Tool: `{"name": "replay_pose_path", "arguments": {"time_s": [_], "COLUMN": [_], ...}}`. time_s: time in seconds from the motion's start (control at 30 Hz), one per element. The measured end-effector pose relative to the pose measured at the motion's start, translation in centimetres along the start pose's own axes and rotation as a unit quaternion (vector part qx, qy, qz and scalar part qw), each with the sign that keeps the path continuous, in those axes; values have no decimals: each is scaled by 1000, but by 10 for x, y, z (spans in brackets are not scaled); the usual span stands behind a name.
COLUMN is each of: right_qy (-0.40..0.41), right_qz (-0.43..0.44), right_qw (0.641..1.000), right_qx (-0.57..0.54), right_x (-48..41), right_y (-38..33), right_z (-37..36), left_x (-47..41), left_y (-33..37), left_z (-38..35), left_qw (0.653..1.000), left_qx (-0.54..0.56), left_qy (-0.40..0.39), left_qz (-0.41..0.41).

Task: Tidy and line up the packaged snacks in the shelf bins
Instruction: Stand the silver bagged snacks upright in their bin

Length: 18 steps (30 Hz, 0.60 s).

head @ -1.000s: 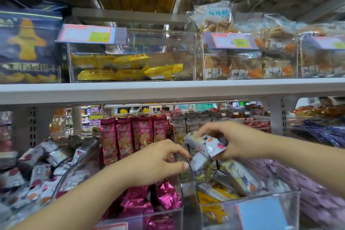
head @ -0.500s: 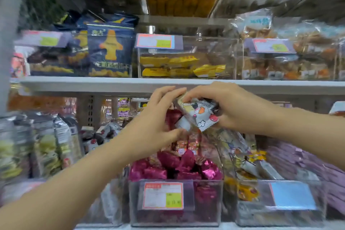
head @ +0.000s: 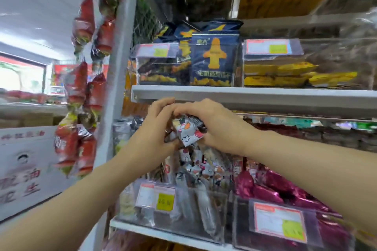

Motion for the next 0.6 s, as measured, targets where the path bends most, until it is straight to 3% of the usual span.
{"name": "replay_pose_path", "arguments": {"time_s": [0.13,0.27,0.43,0.6], "right_qy": [-33,-132,-237,-190], "right_qz": [-35,-69,-67,-61], "right_qw": [998,989,968,979], "right_qx": [-32,3,39,31], "right_x": [-3,11,19,31], "right_y": [11,30,34,30], "right_z": [-31,-50,-37,-17], "left_x": [10,24,27,25], "left_y": [-14,-20,-15,-1], "left_z": [-6,-15,-23,-32], "left_qw": [999,990,976,967], "left_qx": [15,-12,-62,-21], "left_qy": [-29,-135,-204,-252], "left_qz": [16,41,36,22]}}
Point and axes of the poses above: each hand's wrist, its own x-axis away from the middle knuckle, its own z-axis out of the back of the hand, y = z × x, the point moved 1 cm from there along -x, towards the middle knuckle, and after that the axes turned 4 degrees about x, right-handed, at the moved point
